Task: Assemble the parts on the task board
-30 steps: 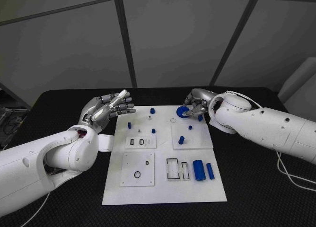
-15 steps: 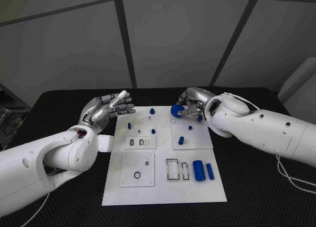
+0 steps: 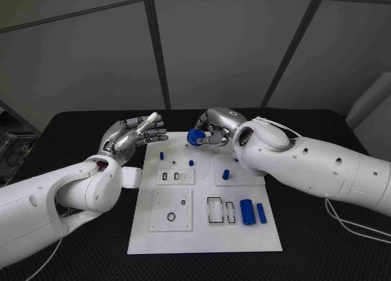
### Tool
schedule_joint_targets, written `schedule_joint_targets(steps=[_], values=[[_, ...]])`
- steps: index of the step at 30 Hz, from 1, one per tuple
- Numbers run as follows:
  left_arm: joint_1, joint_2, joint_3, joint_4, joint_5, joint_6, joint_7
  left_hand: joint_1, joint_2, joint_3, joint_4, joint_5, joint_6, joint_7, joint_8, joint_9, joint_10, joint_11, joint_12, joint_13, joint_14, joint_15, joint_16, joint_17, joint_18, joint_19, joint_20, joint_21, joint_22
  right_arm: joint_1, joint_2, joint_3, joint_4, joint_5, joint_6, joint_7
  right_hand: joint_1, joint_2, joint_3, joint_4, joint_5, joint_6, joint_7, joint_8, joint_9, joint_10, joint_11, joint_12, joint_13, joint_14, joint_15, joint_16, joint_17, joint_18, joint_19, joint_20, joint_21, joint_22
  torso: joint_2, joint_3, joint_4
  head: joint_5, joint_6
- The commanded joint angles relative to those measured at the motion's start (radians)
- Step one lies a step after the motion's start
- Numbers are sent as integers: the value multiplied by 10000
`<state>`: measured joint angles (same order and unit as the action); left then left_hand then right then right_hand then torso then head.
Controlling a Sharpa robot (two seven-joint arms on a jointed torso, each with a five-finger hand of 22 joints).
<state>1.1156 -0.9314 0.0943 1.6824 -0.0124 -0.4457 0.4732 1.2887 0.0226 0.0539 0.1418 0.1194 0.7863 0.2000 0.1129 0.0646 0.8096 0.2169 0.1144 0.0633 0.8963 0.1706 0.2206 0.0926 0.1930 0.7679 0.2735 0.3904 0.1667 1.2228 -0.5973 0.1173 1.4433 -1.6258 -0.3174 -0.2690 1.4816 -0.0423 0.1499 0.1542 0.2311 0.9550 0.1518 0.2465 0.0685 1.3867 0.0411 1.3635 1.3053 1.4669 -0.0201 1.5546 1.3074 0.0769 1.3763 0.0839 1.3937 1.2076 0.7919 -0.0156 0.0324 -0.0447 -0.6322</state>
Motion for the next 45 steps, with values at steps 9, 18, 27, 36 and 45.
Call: schedule_joint_targets(steps=[9, 18, 27, 36, 45], values=[[18, 35, 10, -36, -81, 105, 66, 83, -9, 1, -59, -44, -5, 492, -46, -9, -37, 9, -63, -11, -29, 26, -43, -16, -139, -61, 20, -42, -14, 22, 840, -75, -689, -666, 150, -194, -216, -118, 149, 83, -7, 513, -252, -63, 306, 52, 18, 20, -16, 983, -64, 70, 2366, -67, 37, -14, 52, 14, 13, 9, -8, 92, -55], [18, 57, 11, -49, -83, 101, 69, 88, -7, 0, -65, -44, 2, 493, -48, -8, -39, 10, -67, -10, -35, 28, -48, -18, -140, -69, 21, -46, -17, 22, 1175, -194, -1041, -692, 586, -252, -251, -142, 174, 88, -4, 484, -239, -112, 294, 37, 28, 4, -29, 982, -58, 68, 2360, -66, 32, -10, 49, 9, 4, 16, -7, 124, -110], [19, 54, 11, -49, -85, 90, 72, 88, -7, 0, -65, -44, 2, 493, -48, -8, -39, 10, -67, -10, -35, 28, -48, -18, -140, -69, 21, -46, -17, 21, 1283, -324, -1244, -692, 969, -343, -281, -163, 186, 92, -8, 467, -228, -145, 287, 27, 37, -7, -36, 977, -51, 61, 2340, -62, 18, -6, 38, -11, 6, 20, -16, 143, -135], [19, 63, 11, -54, -86, 101, 71, 97, -3, -4, -78, -45, 2, 494, -57, -8, -42, 12, -76, -8, -47, 32, -62, -22, -142, -89, 24, -56, -24, 21, 1360, -355, -1360, -737, 1001, -391, -384, -255, 223, 102, -24, 353, -167, -289, 249, -56, 86, -88, -116, 979, -15, 64, 2349, -58, -6, 18, 20, -38, 9, 18, -11, 144, -154], [19, 64, 11, -56, -86, 96, 63, 97, -3, -4, -78, -45, 2, 494, -57, -8, -42, 12, -76, -8, -47, 32, -62, -22, -142, -89, 24, -56, -24, 21, 1440, -360, -1477, -731, 1103, -336, -810, -695, 113, 205, -170, -1166, 147, -1419, -39, -410, 386, -413, -485, 986, 253, 77, 2388, -48, -58, 265, -15, -78, 9, 19, -8, 138, -144]])
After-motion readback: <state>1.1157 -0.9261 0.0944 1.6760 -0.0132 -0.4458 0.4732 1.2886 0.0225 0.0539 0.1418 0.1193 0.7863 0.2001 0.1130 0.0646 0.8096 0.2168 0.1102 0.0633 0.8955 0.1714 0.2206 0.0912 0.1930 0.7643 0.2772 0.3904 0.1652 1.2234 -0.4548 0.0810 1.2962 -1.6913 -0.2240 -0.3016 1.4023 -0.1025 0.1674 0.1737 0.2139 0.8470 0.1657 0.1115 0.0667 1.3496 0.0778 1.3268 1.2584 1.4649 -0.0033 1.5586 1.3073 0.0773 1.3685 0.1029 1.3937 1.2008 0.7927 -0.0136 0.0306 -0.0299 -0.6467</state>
